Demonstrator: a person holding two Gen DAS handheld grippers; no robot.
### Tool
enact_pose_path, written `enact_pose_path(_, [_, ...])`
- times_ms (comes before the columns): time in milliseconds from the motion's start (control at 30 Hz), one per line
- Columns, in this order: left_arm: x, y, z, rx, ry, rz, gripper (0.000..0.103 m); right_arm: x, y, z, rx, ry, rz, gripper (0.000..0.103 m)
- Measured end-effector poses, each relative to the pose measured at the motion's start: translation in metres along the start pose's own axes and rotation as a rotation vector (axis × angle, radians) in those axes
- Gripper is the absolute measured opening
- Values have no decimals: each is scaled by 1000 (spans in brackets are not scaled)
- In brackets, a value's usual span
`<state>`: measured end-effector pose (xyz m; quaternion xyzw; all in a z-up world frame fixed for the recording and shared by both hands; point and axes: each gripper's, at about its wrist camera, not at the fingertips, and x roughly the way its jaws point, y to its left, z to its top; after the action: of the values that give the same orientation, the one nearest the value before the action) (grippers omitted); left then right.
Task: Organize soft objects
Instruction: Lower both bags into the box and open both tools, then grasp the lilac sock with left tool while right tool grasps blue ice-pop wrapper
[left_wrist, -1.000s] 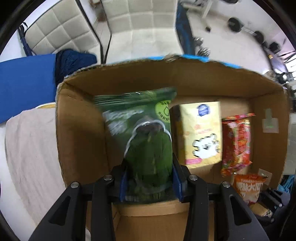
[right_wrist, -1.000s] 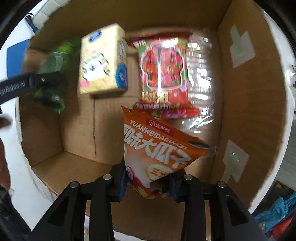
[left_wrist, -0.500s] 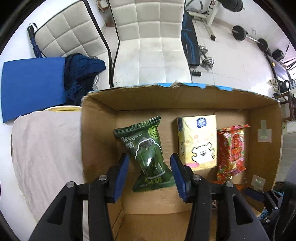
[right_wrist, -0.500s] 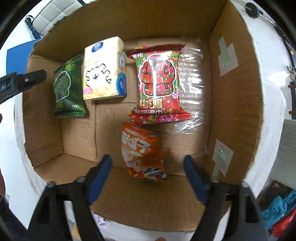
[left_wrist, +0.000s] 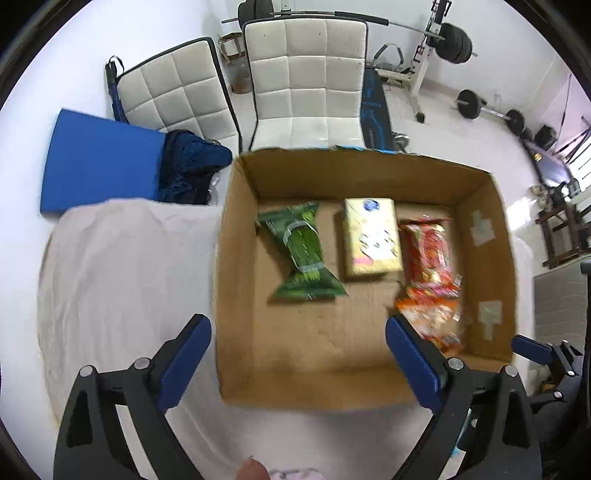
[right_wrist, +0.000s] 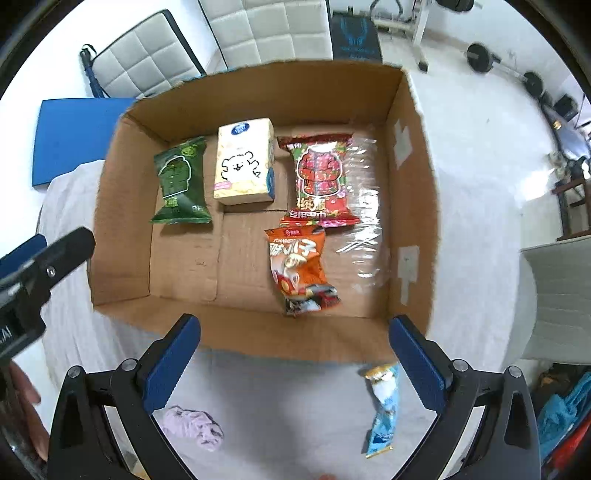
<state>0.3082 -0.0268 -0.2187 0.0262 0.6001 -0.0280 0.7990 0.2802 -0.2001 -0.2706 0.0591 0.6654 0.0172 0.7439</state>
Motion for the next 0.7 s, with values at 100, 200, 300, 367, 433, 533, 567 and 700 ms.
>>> enact_pose_path(100, [-19,-2,-17,-7,-33,0,97,-21,3,-16,-3,-50,-20,103])
enact_pose_path(200, [-46,-3,-34,-17,-91,11,97,-40,4,-30,2,-93,-28,103])
enact_pose_path(300, [-66,-1,-46,-33,-114,9,97,-56,5,-43,6,-122,-17,103])
enact_pose_path(367, [-82,1,-57,-45,-142,9,97,-67,5,-54,9,-136,-1,103])
enact_pose_path(433, [-95,3,-67,-59,-162,16,97,-75,2,-65,16,-135,6,103])
enact_pose_path(533, [-106,11,-90,-115,-149,11,97,-77,-9,-88,37,-110,18,103])
enact_pose_path(567, [-105,15,-101,-146,-128,1,97,-74,-13,-95,46,-99,20,103])
enact_pose_path(700, [-71,34,-154,-301,40,-72,97,-47,-39,-132,111,-37,23,103])
